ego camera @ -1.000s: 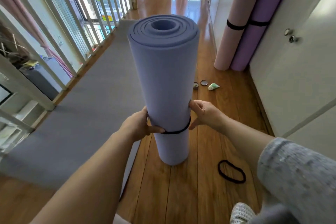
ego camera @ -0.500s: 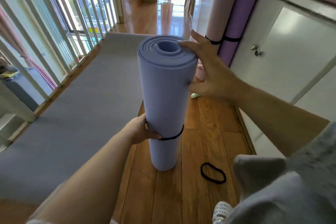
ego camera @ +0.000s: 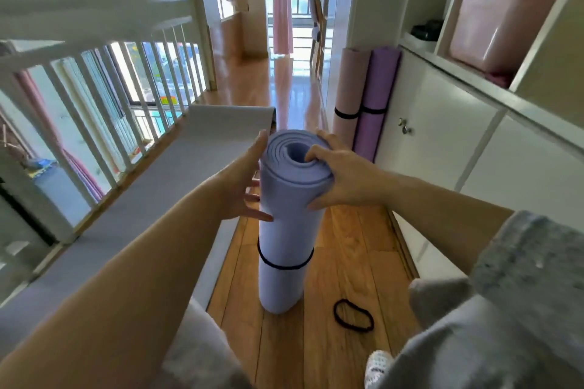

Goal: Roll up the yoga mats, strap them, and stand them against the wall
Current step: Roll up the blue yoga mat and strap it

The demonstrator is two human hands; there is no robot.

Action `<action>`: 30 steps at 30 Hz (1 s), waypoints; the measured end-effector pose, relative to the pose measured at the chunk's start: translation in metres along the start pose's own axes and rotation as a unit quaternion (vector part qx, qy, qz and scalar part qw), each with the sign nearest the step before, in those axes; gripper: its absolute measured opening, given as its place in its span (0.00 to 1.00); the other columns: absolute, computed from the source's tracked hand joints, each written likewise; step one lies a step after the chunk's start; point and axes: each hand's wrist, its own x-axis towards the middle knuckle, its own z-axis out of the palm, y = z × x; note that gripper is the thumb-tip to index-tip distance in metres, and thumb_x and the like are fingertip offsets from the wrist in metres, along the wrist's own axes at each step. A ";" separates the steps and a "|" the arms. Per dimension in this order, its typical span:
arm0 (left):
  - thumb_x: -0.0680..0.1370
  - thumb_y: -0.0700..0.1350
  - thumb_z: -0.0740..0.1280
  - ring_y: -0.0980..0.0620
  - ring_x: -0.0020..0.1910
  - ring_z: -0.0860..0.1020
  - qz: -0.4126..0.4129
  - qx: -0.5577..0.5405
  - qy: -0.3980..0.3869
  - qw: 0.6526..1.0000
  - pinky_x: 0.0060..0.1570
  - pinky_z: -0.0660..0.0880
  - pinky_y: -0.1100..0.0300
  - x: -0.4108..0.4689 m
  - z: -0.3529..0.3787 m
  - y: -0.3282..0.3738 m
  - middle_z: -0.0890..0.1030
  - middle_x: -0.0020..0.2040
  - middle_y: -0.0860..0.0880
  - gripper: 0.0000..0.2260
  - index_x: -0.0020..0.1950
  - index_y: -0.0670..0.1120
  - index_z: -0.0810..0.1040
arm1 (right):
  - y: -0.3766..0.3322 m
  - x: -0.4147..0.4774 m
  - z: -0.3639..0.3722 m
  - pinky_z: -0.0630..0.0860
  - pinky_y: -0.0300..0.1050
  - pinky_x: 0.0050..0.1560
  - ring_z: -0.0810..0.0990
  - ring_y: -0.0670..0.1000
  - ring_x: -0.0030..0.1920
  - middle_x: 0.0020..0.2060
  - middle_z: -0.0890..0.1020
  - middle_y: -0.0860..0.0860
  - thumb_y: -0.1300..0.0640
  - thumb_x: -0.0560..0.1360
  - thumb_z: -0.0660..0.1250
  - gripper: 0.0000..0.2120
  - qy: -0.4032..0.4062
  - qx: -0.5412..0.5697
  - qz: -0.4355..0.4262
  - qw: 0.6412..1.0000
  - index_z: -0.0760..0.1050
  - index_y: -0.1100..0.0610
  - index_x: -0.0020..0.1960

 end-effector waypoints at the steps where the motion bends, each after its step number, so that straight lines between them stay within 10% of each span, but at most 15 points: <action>1: 0.67 0.72 0.61 0.38 0.64 0.70 0.007 0.009 -0.016 1.000 0.41 0.80 0.44 -0.007 0.008 0.004 0.69 0.64 0.46 0.34 0.66 0.52 0.68 | -0.001 -0.007 -0.003 0.58 0.37 0.65 0.52 0.52 0.75 0.74 0.51 0.53 0.51 0.65 0.78 0.28 0.005 -0.006 0.000 1.000 0.66 0.47 0.57; 8: 0.74 0.50 0.71 0.44 0.59 0.72 0.104 0.098 0.037 0.989 0.46 0.80 0.41 -0.026 0.072 0.044 0.73 0.57 0.48 0.19 0.62 0.50 0.70 | 0.003 -0.047 -0.050 0.66 0.47 0.67 0.62 0.57 0.71 0.76 0.49 0.52 0.50 0.65 0.79 0.31 0.094 -0.044 0.013 0.994 0.69 0.51 0.63; 19: 0.76 0.46 0.69 0.44 0.57 0.74 0.228 0.082 0.031 0.970 0.53 0.78 0.40 0.034 0.144 0.134 0.73 0.54 0.47 0.18 0.61 0.51 0.65 | 0.059 -0.038 -0.145 0.63 0.40 0.62 0.60 0.58 0.74 0.77 0.44 0.54 0.57 0.67 0.77 0.30 0.197 -0.142 0.019 0.970 0.69 0.55 0.66; 30: 0.75 0.46 0.68 0.46 0.50 0.76 0.238 0.111 0.036 0.964 0.46 0.81 0.45 0.261 0.158 0.183 0.75 0.50 0.47 0.18 0.63 0.47 0.68 | 0.231 0.104 -0.167 0.67 0.53 0.67 0.57 0.60 0.75 0.78 0.43 0.55 0.52 0.67 0.78 0.32 0.118 -0.248 0.057 0.960 0.68 0.53 0.67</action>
